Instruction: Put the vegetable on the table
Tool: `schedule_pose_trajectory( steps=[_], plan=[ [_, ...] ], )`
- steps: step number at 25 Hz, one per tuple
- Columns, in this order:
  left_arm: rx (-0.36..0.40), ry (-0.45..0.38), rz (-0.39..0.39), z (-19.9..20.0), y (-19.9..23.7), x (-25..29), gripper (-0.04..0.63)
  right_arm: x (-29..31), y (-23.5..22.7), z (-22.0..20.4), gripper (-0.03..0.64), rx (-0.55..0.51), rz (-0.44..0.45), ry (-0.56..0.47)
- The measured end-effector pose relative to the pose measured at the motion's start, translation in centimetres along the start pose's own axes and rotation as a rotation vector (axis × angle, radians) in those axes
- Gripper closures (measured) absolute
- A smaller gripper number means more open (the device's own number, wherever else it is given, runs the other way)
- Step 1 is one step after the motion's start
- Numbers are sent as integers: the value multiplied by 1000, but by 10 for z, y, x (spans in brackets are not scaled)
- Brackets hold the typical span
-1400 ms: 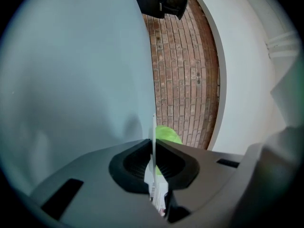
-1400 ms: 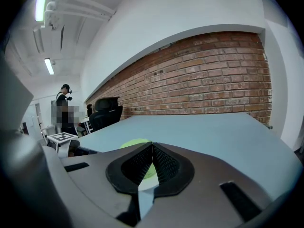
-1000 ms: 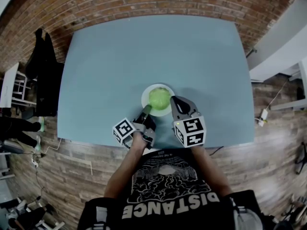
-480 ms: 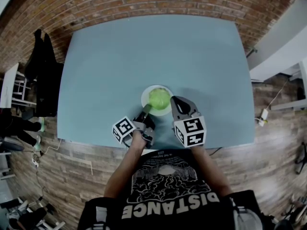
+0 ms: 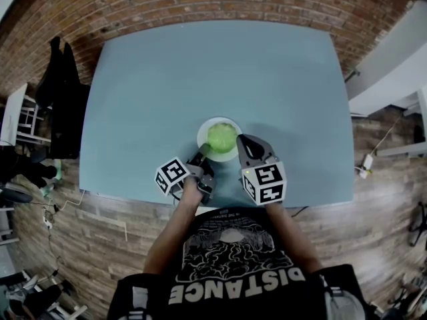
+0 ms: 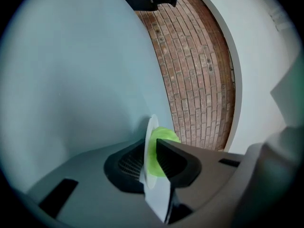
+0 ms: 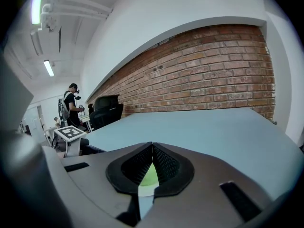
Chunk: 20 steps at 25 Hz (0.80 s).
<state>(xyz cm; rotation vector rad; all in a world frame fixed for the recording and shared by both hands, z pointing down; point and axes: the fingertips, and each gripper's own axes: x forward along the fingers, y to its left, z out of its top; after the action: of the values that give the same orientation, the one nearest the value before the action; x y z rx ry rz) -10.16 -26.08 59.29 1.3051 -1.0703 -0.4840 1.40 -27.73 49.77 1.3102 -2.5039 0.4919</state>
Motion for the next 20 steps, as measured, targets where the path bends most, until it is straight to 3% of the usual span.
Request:
schedule_pose_trajectory(
  steps=[9,20],
  plan=[
    [46,-1,51,2,0,0,531,1,1,-1,607,-4,2,2],
    [164,5,212,1,12,-3,518,0,3,-6,607,-6,6,17]
  ],
)
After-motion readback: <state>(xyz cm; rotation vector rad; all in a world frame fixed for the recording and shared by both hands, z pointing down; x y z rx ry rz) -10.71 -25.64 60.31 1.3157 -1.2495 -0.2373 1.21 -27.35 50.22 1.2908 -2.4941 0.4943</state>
